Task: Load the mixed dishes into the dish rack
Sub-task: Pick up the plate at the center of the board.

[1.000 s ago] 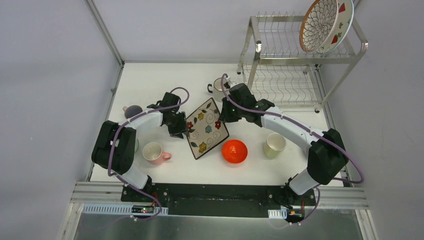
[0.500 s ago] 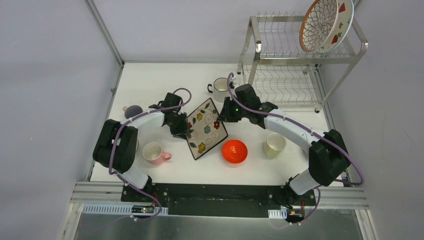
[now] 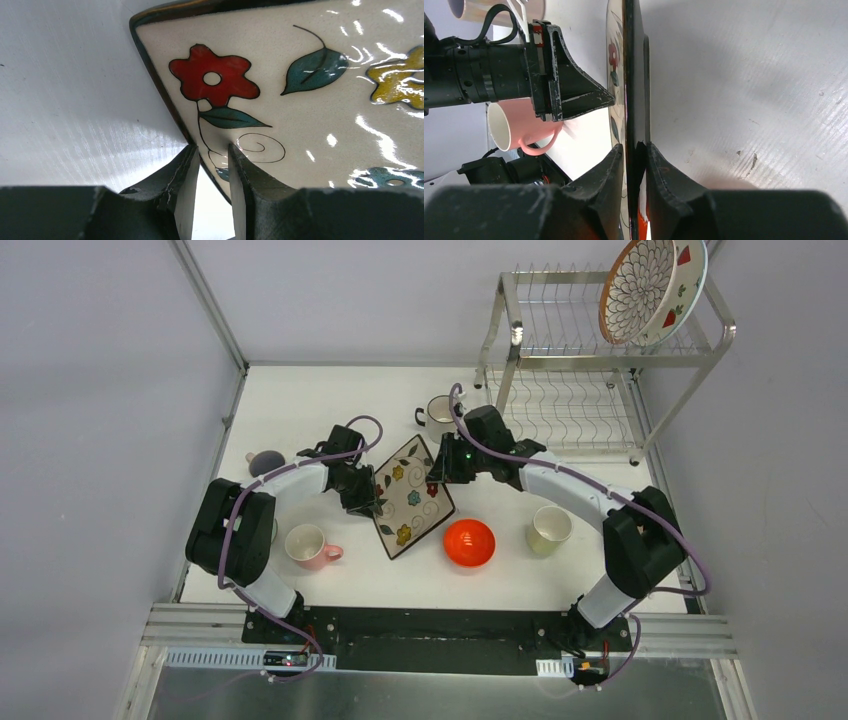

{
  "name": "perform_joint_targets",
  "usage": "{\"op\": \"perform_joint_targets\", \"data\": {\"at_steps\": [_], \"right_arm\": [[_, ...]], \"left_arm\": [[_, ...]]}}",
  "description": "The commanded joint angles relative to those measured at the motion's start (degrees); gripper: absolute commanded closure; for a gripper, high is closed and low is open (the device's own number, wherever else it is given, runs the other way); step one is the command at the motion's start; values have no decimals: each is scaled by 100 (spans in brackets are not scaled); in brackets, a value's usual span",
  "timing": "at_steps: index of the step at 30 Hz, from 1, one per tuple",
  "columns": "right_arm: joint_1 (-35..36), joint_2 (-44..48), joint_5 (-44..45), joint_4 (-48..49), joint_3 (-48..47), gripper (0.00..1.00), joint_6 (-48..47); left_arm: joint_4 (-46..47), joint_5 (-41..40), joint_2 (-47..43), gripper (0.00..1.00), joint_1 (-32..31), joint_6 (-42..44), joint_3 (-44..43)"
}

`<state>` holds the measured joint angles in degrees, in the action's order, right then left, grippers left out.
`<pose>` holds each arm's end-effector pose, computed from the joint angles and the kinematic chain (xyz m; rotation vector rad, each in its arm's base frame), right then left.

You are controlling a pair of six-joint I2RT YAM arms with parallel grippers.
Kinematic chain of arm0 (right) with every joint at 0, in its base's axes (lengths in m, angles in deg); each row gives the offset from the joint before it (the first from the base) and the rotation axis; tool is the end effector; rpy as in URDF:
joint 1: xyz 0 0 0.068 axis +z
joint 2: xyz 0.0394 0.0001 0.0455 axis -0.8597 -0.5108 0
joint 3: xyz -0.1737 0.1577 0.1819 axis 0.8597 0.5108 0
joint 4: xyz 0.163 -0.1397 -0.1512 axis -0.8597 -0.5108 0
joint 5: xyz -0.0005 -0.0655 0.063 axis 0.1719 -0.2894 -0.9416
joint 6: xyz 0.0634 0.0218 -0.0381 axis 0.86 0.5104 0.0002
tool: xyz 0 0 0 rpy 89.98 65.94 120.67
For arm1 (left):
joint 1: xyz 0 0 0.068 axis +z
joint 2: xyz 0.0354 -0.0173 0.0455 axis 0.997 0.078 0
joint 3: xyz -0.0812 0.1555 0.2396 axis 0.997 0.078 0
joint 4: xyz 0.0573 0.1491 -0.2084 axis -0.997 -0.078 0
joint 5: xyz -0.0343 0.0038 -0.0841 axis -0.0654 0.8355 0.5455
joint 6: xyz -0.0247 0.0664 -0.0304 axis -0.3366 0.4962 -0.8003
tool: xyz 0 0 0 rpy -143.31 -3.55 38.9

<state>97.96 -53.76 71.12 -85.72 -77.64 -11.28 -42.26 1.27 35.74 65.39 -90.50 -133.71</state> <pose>0.2851 0.2554 0.2546 -0.3158 2.4568 0.9707 0.2818 -0.1255 0.1626 -0.1756 2.8456 -0.6656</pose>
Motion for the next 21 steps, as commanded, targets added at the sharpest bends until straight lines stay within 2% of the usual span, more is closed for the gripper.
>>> {"op": "perform_joint_targets", "data": {"at_steps": [1, 6, 8, 12, 17, 21], "right_arm": [[263, 5, -596, 62, -378, 76, 76], [269, -28, -533, -217, -591, 75, -102], [287, -37, -456, -322, -670, 79, -154], [354, 7, -135, -667, -888, 99, -386], [415, 306, 505, -905, -1146, 100, -691], [425, 592, 1052, -938, -1308, 100, -768]], "left_arm": [[517, 123, 121, 71, -104, -105, 149], [520, 147, 86, 71, -104, -105, 133], [521, 172, 64, 71, -104, -113, 128], [508, 243, -40, 70, -104, -136, 126], [433, 357, -340, 65, -105, -167, 66], [144, 370, -745, 57, -104, -106, -128]]}}
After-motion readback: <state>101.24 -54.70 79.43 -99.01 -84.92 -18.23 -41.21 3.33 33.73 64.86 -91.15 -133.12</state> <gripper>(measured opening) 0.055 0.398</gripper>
